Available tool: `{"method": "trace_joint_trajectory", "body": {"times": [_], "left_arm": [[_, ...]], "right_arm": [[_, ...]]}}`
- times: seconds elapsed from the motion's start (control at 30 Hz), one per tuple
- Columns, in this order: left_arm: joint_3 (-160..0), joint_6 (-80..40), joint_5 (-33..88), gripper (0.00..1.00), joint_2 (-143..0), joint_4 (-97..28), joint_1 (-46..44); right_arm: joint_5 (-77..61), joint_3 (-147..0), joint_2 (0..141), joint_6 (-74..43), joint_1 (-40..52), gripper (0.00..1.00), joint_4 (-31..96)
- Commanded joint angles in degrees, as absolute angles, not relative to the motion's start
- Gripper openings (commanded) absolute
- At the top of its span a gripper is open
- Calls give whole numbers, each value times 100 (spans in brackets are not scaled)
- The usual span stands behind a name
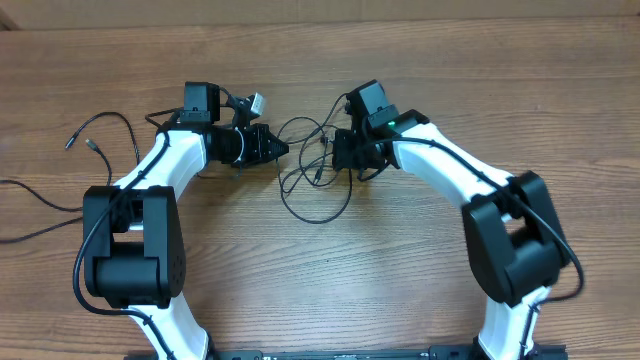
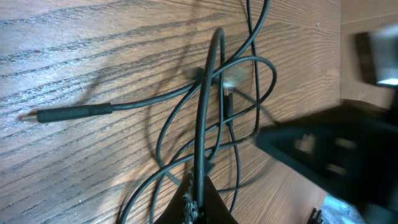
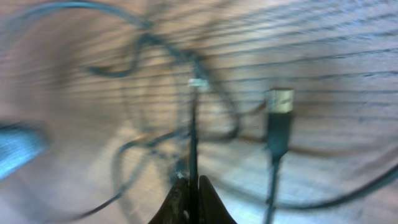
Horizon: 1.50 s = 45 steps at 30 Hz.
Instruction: Untangle cables
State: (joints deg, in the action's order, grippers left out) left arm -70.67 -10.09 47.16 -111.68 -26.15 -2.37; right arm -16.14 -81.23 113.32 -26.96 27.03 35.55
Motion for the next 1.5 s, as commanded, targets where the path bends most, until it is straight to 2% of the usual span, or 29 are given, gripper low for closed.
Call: {"method": "trace_joint_trajectory", "body": {"times": [0.0, 0.13, 0.27, 0.4, 0.6, 0.77, 0.8, 0.83, 0.87, 0.9, 0.97, 1.03, 1.1, 1.23, 1.27, 1.3, 1.33, 1.47], "left_arm": [[-7153, -856, 4781, 4, -11240, -2609, -222], [-7153, -856, 4744, 4, -11240, -2609, -222], [-7153, -856, 4744, 4, -11240, -2609, -222], [-7153, -856, 4742, 4, -11240, -2606, -222], [-7153, -856, 4740, 4, -11238, -2609, -222], [-7153, -856, 4742, 4, -11240, -2606, -222], [-7153, -856, 4742, 4, -11240, -2606, -222], [-7153, -856, 4742, 4, -11240, -2606, -222], [-7153, -856, 4742, 4, -11240, -2606, -222], [-7153, -856, 4742, 4, -11240, -2606, -222], [-7153, -856, 4742, 4, -11240, -2606, -222], [-7153, -856, 4742, 4, -11240, -2606, -222], [-7153, -856, 4742, 4, -11240, -2606, -222], [-7153, -856, 4742, 4, -11240, -2606, -222], [-7153, -856, 4742, 4, -11240, -2606, -222], [-7153, -856, 4742, 4, -11240, -2606, -222], [-7153, -854, 4740, 4, -11240, -2606, -222], [-7153, -856, 4742, 4, -11240, -2606, -222]], "right_arm": [[-1962, -8340, 10650, -2521, 2694, 4, 3708], [-1739, -8333, 10608, -2526, 2676, 4, 4292], [-674, -8318, 10608, -2718, 2661, 4, 4950], [110, -8195, 10608, -3815, 2672, 4, 5402], [143, -7693, 10610, -5601, 2735, 4, 5371], [141, -7354, 10610, -6193, 2838, 5, 5164], [141, -7317, 10610, -6191, 2849, 11, 5120], [141, -7297, 10610, -6191, 2851, 25, 5096], [139, -7293, 10610, -6184, 2853, 45, 5085], [141, -7293, 10610, -6106, 2853, 54, 5083], [141, -7293, 10610, -5743, 2853, 64, 5037], [143, -7290, 10610, -5256, 2853, 67, 4958], [139, -7290, 10610, -4906, 2853, 63, 4858], [-115, -7290, 10610, -4617, 2856, 30, 4536], [-342, -7290, 10610, -4488, 2856, 17, 4388], [-523, -7290, 10610, -4414, 2856, 8, 4276], [-681, -7290, 10610, -4322, 2856, 4, 4165], [-926, -7290, 10617, -4007, 2917, 4, 3804]]}}
